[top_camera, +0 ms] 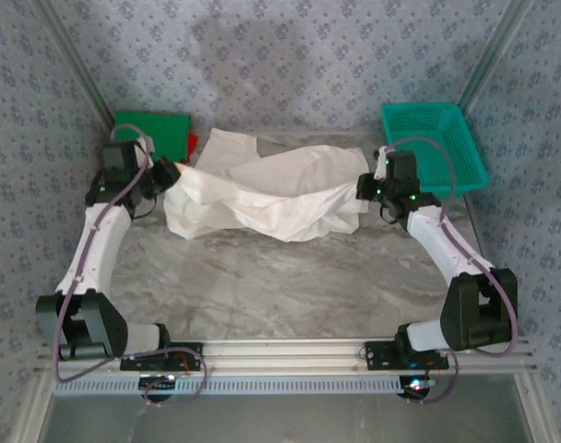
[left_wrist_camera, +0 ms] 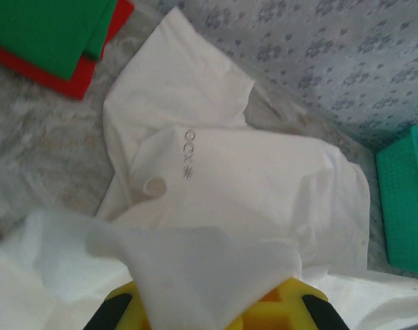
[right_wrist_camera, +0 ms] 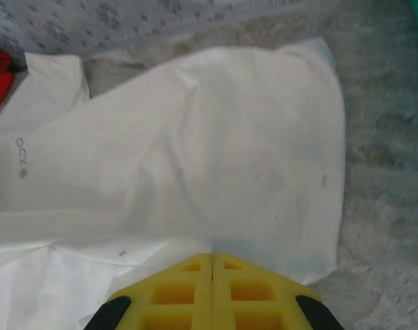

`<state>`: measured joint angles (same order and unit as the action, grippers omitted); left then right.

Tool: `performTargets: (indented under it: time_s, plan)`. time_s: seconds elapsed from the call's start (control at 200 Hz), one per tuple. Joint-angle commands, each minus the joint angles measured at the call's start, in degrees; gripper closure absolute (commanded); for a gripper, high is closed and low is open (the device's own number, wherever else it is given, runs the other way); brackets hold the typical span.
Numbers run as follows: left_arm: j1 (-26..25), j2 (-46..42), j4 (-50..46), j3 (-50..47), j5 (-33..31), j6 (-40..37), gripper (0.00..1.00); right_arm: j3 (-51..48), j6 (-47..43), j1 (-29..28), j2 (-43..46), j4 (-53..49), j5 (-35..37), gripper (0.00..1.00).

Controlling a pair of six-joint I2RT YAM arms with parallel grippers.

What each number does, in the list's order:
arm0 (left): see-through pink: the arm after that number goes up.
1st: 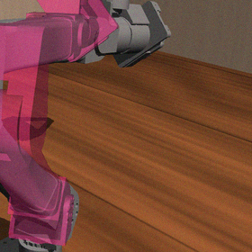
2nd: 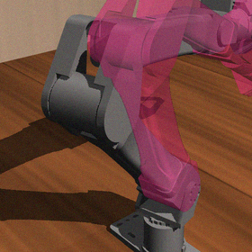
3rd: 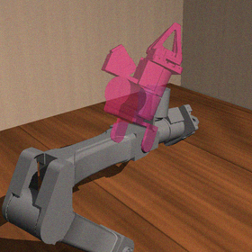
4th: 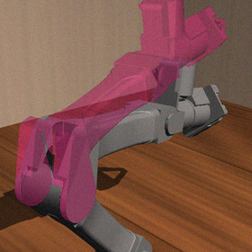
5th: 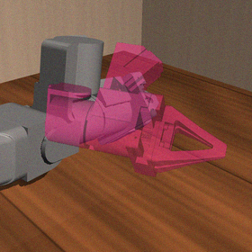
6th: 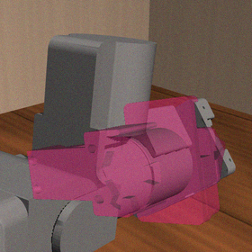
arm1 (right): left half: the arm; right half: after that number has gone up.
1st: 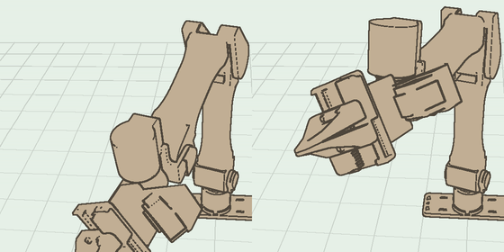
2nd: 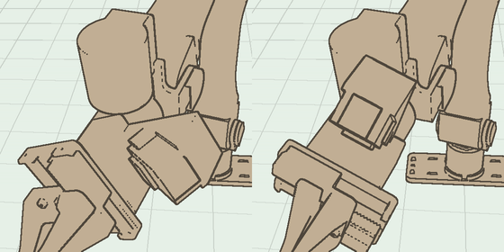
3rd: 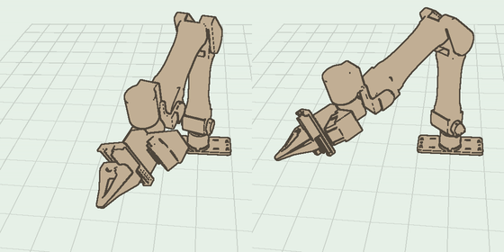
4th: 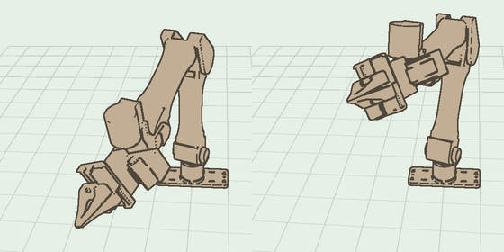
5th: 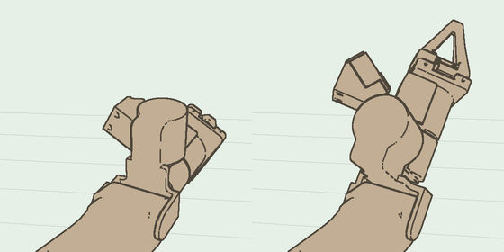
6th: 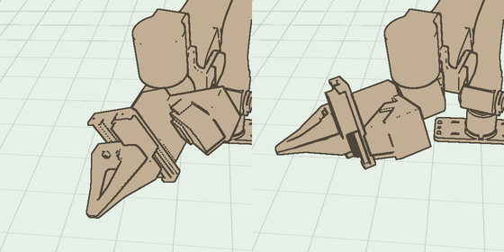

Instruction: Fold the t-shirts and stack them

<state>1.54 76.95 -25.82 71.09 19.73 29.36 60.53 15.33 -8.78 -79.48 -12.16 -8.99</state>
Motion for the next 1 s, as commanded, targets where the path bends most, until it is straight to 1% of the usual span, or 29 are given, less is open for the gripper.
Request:
performTargets:
  time_s: [0.0,0.125,0.18,0.285,0.38,0.465,0.535,0.665,0.779,0.829,0.914,0.994]
  plan:
    - [0.9,4.08,-1.04,10.31,-1.87,-5.04,1.0,6.5,-3.95,3.04,-0.18,-4.61,-2.14,1.0]
    - [1.46,10.19,-0.29,20.8,0.03,-4.61,1.0,15.18,-4.65,4.99,-3.25,-5.1,-3.23,1.0]
    - [1.45,11.6,-0.13,23.33,0.74,-3.69,1.0,17.71,-4.37,5.26,-4.41,-6.47,-4.34,1.0]
    - [1.22,11.38,0.76,21.84,0.81,-3.64,1.0,15.6,-2.98,5.44,-3.44,-6.09,-5.03,1.0]
    - [1.34,10.46,2.02,19.51,-0.46,-4.61,1.0,14.46,0.13,8.11,-3.23,-3.58,-7.26,1.0]
    - [1.22,11.23,2.48,21.63,0.61,-4.05,1.0,18.96,1.97,9.92,-4.9,-3.85,-11.07,1.0]
    - [1.19,11.86,3.06,24.36,1.71,-3.29,1.0,22.23,1.64,9.68,-5.24,-3.89,-11.79,1.0]
    - [1.06,11.99,2.73,29.06,1.07,-3.96,1.0,27.6,1.93,10.04,-5.49,-4.72,-12.58,1.0]
    - [1.08,14.55,1.41,37.23,0.9,-5.91,1.0,33.54,2.2,10.6,-7.82,-4.65,-14.41,1.0]
    - [1.07,16.26,2.25,40.29,1.64,-6.16,1.0,36.53,2.39,10.71,-9.38,-4.01,-15.51,1.0]
    - [1.11,21.21,3.28,49.43,2.43,-6.07,1.0,42.02,2.79,10.87,-12.67,-2.52,-16.29,1.0]
    - [1.05,28.99,1.11,62.64,4.03,-6.05,1.0,47.2,3.88,11.21,-16.8,0.7,-17.04,1.0]
